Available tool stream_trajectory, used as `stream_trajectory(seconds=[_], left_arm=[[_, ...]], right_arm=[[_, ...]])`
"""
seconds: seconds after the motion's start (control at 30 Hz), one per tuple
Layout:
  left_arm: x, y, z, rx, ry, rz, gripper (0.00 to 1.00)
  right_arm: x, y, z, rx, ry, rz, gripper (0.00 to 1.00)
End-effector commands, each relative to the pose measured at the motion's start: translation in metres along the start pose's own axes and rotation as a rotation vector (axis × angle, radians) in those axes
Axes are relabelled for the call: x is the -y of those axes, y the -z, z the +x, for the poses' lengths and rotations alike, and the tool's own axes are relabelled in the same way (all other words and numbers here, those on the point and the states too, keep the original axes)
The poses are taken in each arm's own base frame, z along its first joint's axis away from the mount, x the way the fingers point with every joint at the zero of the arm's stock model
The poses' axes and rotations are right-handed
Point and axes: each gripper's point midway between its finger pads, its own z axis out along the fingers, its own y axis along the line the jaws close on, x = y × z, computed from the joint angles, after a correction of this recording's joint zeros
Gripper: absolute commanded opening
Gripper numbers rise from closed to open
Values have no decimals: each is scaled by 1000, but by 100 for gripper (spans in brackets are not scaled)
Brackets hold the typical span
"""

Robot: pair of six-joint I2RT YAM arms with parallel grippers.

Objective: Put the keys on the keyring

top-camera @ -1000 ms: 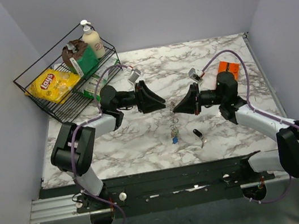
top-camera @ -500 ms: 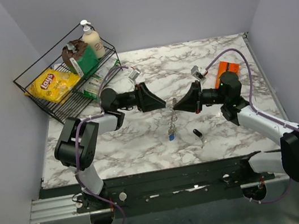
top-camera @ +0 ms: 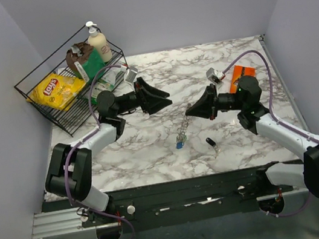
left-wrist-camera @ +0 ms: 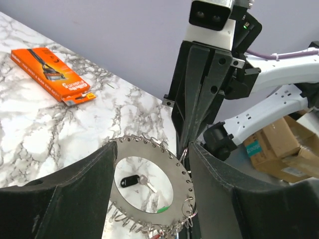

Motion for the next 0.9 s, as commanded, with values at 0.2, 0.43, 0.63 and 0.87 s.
stream_trajectory(seconds=[0.2,0.43,0.63,0.87], left_arm=[[45,-9,11,-55,-51,221,64],[53,-15,16,-75,-50,265,58],[57,-18,17,-76,-52,272,55],[65,-21,20,-94,-57,300,44]], right_arm=[[-28,1,-48,71,134,-83,1],[-35,2,-60,97,155,-84,1],[-35,2,-62,98,153,-83,1],[-32,1,-61,99,150,-75,1]])
